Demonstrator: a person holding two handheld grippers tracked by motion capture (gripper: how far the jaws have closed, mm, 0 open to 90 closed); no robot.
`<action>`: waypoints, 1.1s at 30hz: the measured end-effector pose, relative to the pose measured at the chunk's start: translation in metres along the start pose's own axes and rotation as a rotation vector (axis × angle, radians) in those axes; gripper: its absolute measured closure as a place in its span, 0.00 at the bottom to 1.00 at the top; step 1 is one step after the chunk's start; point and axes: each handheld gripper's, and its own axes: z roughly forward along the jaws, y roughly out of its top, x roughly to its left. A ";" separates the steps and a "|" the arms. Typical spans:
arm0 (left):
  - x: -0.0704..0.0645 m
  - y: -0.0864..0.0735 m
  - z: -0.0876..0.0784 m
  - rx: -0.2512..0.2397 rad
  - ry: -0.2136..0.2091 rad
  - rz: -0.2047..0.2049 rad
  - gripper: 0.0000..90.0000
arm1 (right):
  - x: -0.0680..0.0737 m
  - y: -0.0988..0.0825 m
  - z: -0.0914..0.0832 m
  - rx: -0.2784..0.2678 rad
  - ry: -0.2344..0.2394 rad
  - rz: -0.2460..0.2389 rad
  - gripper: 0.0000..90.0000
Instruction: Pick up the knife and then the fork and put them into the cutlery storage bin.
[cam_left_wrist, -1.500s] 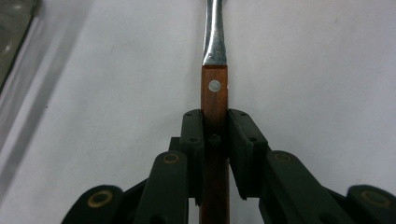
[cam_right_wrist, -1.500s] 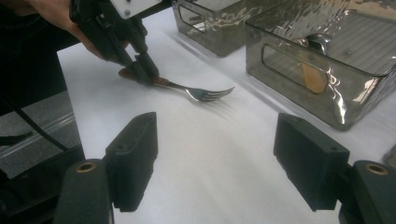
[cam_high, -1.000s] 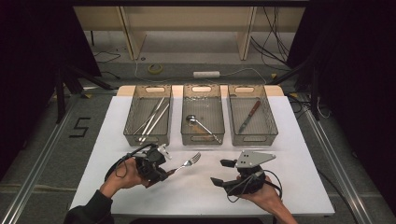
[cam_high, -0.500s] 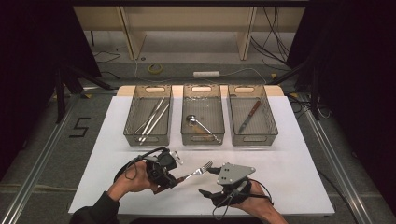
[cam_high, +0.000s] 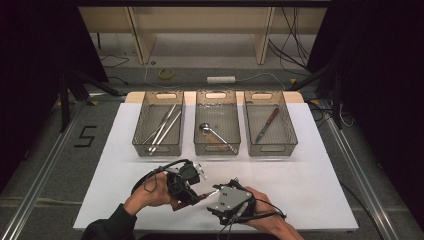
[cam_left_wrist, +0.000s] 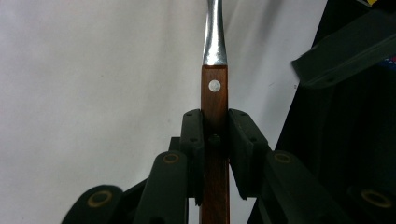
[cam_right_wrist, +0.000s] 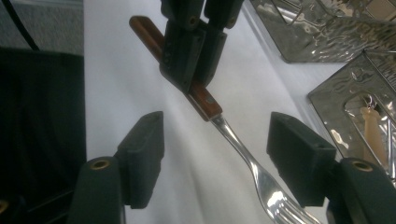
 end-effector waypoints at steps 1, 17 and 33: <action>-0.001 0.001 0.000 0.003 -0.006 0.002 0.85 | 0.001 0.000 0.002 0.007 -0.007 -0.018 0.44; -0.011 0.015 0.003 0.039 -0.036 0.050 0.85 | 0.011 0.000 0.017 0.092 -0.035 -0.199 0.67; -0.013 0.019 0.004 0.047 -0.055 0.067 0.84 | 0.018 -0.001 0.019 0.133 -0.060 -0.350 0.85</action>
